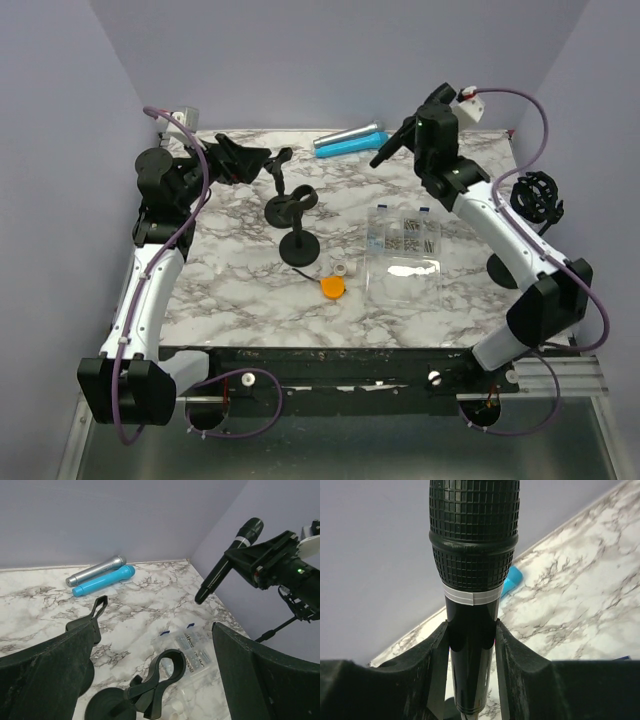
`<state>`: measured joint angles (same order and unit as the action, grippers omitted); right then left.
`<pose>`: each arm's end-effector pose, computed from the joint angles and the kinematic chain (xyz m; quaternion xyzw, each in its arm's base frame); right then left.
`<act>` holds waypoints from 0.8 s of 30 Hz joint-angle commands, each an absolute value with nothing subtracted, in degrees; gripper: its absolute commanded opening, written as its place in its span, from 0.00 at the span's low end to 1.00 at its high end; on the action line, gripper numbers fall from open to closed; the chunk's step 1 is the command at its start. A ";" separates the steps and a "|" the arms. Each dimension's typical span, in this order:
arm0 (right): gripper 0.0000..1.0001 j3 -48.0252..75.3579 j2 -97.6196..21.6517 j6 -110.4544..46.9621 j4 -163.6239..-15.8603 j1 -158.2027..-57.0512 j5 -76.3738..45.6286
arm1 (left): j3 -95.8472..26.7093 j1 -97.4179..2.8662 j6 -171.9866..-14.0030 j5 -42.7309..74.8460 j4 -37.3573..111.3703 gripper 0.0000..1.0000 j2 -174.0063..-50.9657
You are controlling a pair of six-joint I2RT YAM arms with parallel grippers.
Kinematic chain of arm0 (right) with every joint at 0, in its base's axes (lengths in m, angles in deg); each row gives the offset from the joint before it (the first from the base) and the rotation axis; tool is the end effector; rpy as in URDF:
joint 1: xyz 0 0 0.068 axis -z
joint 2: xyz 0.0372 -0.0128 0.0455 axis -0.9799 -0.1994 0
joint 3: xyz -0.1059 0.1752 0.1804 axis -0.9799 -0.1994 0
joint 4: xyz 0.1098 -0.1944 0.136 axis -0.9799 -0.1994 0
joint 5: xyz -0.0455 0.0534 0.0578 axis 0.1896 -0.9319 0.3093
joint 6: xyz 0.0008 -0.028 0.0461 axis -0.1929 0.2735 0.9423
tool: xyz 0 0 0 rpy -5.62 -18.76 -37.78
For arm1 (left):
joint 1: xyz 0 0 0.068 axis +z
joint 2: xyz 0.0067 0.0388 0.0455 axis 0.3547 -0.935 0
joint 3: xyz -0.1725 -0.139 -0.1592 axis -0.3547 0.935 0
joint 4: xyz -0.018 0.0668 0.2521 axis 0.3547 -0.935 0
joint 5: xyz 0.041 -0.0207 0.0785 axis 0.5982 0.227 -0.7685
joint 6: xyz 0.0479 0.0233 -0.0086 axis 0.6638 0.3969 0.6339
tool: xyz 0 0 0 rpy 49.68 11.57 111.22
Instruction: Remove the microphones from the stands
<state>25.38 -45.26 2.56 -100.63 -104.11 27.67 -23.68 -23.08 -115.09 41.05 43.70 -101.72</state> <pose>0.3326 0.1365 0.4108 0.2888 0.7105 0.1299 0.6285 0.2573 -0.0299 0.4073 0.0296 0.6779 -0.4020 0.6148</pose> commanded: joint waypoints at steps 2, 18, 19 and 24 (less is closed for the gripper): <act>0.01 27.04 -54.84 20.30 -101.08 -105.56 31.20 | -24.98 -21.60 -116.01 42.58 44.37 0.98 -101.59; 0.01 47.54 -85.98 60.26 -118.86 -106.03 24.39 | -24.89 -21.30 -115.25 42.14 43.96 0.98 -102.53; 0.01 48.27 -87.06 60.91 -118.51 -106.01 23.93 | -24.93 -21.26 -115.42 42.24 43.96 0.98 -102.73; 0.01 51.32 -91.94 65.11 -118.99 -105.25 21.66 | -24.98 -21.30 -115.67 42.73 44.21 0.99 -102.71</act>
<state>48.40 -88.78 57.88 -118.73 -105.77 23.47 -23.68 -21.53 -115.89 41.47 43.77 -102.60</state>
